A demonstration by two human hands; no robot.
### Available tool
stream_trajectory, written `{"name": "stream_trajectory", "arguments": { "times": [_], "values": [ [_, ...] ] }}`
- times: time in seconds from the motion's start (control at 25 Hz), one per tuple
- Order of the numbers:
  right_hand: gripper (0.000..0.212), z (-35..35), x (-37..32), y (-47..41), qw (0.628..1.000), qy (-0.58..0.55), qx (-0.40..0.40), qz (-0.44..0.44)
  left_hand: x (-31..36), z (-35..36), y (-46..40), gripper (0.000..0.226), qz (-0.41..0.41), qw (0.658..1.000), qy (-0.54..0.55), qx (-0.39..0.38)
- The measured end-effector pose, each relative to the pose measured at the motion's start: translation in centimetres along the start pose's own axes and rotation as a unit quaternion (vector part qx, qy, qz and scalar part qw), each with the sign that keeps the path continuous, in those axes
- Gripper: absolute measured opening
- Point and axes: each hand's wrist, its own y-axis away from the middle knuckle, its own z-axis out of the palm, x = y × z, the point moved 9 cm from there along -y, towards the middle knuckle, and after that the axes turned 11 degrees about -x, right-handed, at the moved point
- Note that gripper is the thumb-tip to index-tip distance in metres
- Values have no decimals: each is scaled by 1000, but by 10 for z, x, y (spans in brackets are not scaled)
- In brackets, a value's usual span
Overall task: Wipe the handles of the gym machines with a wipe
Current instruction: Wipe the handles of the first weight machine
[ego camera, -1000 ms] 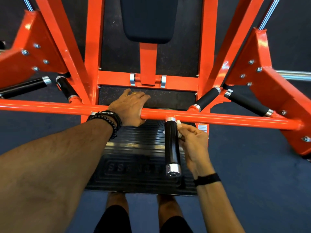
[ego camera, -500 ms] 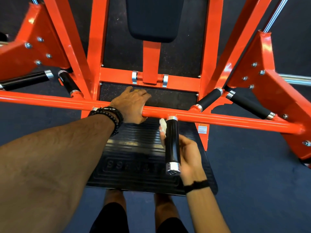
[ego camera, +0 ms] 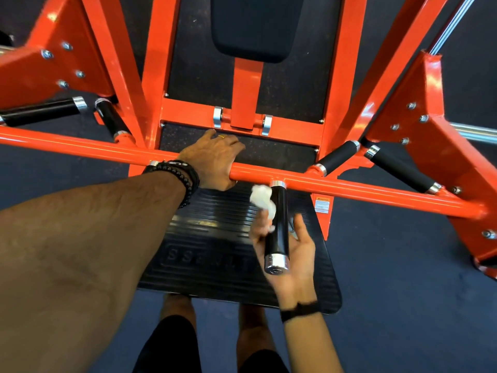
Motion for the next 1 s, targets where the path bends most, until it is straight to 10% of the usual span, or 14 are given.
{"name": "stream_trajectory", "arguments": {
  "times": [0.32,0.56,0.84,1.0],
  "values": [
    [76,25,-41,32,939,324,-33,-111,0,-1,1,88,0,1000,-7,14],
    [58,56,-19,95,632,754,-15,-178,1,-1,1,88,0,1000,-14,14],
    [76,92,-14,31,346,927,-81,-123,1,-2,2,87,-3,1000,-14,21],
    [54,71,2,82,355,913,-170,-109,1,-3,4,86,0,1000,-1,18]
  ]
}}
